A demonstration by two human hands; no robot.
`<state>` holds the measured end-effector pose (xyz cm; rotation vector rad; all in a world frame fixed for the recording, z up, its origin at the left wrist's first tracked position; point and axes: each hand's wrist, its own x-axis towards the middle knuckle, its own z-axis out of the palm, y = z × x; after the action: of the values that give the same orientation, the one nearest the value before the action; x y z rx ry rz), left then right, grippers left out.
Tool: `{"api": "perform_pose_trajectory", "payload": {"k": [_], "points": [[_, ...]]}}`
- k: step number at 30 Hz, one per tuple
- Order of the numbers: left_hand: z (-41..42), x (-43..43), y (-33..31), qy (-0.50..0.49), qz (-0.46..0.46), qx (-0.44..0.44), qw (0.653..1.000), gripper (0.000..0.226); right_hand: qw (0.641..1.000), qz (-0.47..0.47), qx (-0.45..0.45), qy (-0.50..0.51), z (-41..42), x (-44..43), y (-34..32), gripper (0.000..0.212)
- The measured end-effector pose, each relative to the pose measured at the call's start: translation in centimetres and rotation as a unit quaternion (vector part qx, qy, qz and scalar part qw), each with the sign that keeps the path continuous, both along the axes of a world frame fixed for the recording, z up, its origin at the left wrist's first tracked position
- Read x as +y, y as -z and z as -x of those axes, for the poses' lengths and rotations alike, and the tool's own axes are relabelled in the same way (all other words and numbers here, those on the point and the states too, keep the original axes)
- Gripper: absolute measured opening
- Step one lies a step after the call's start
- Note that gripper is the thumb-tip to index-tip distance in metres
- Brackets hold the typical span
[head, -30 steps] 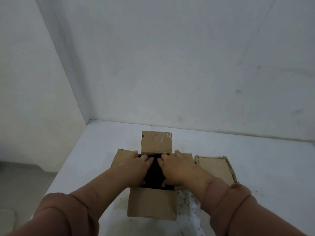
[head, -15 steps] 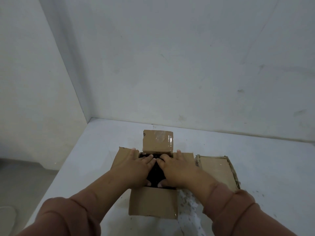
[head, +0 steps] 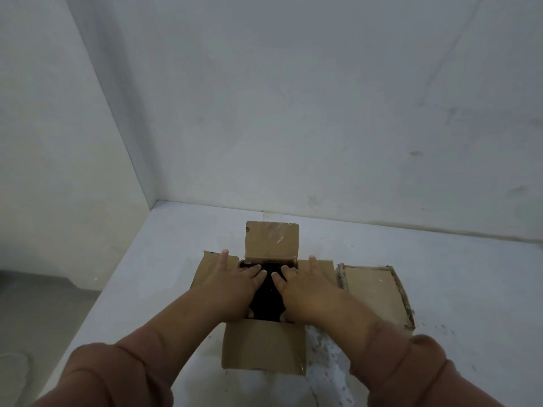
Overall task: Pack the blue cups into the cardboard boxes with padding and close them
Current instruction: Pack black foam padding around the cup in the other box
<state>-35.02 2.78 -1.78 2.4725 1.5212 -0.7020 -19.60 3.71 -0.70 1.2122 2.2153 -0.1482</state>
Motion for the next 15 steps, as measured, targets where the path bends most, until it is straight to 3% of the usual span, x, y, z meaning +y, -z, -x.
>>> {"api": "perform_pose_trajectory", "payload": {"k": [5,10,15], "points": [[0.0,0.2,0.6,0.034,-0.046,0.006,0.998,0.085,0.999,-0.033,0.025,-0.028,-0.1,0.1,0.9,0.086],[0.6,1.0,-0.5,-0.004,0.036,-0.017,0.999,0.085,0.999,0.034,0.012,-0.034,-0.9,1.4,-1.0,0.092],[0.4,0.7,0.3,0.045,-0.039,0.013,0.998,0.088,0.997,-0.023,-0.016,-0.065,-0.5,0.5,-0.2,0.089]]}}
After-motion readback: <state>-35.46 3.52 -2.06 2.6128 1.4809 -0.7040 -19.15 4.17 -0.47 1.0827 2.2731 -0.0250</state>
